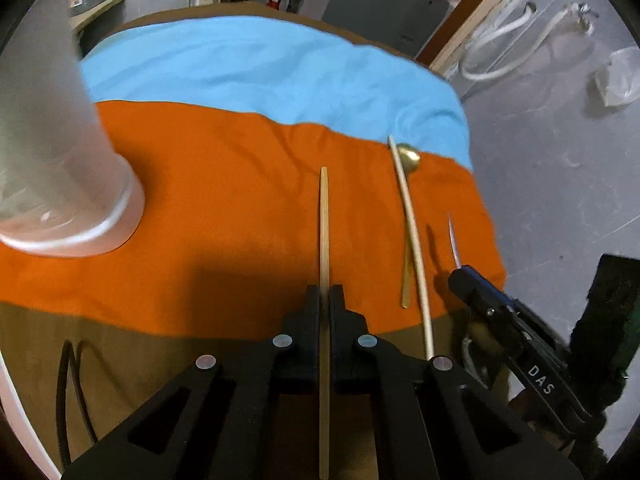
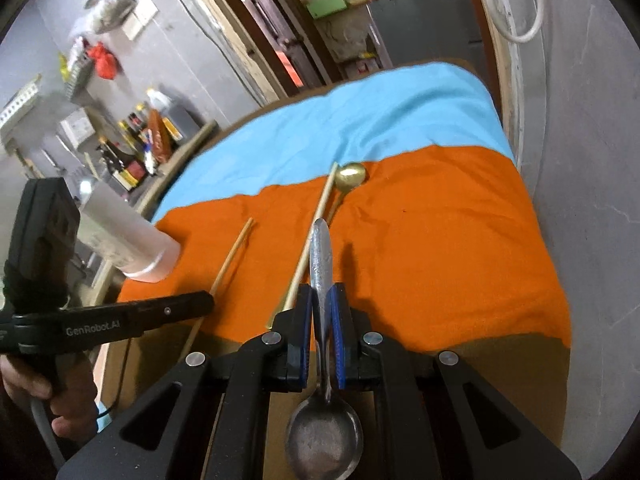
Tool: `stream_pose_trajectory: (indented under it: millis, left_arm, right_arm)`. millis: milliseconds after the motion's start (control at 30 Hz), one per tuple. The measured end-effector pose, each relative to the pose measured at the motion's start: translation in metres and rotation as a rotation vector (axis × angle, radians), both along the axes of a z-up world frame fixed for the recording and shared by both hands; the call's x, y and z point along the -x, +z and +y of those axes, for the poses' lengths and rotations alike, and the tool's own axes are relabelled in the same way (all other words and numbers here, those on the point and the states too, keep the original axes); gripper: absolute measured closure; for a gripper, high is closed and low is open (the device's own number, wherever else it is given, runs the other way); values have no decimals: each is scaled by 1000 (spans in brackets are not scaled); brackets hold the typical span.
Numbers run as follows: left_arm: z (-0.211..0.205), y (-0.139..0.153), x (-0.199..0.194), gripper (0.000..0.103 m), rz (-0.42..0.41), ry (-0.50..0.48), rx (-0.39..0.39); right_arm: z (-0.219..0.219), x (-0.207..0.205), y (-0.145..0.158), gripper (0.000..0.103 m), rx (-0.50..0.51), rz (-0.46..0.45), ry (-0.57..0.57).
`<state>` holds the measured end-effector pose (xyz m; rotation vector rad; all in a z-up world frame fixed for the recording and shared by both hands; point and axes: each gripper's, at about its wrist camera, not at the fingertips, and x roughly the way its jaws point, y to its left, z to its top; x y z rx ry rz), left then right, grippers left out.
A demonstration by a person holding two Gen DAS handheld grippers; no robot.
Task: Organize utensils
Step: 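Close the left tool on a wooden chopstick while the right tool holds the silver spoon, then carry chopstick and silver spoon over the white caddy and open both tools to drop them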
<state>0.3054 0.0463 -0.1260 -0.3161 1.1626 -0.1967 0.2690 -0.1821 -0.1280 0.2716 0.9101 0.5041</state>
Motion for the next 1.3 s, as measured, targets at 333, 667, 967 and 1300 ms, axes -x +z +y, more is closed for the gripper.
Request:
stream_pose_trajectory:
  millis: [333,667,967,1300]
  left_arm:
    - [2,51,31,101,-293,51,30]
    - [4,85,47,101,-474,54,4]
    - [34,135,62,101,-659,102,-9]
    - [112,180,82,101,-788,216,10]
  right_arm:
    - [7,21,33,96,-100,-198,-25]
    - [25,28,72,96,-127,-312,-14]
    - [57,27,125,96,-231,-438,19]
    - [122,17,168,96,-362,-567,98]
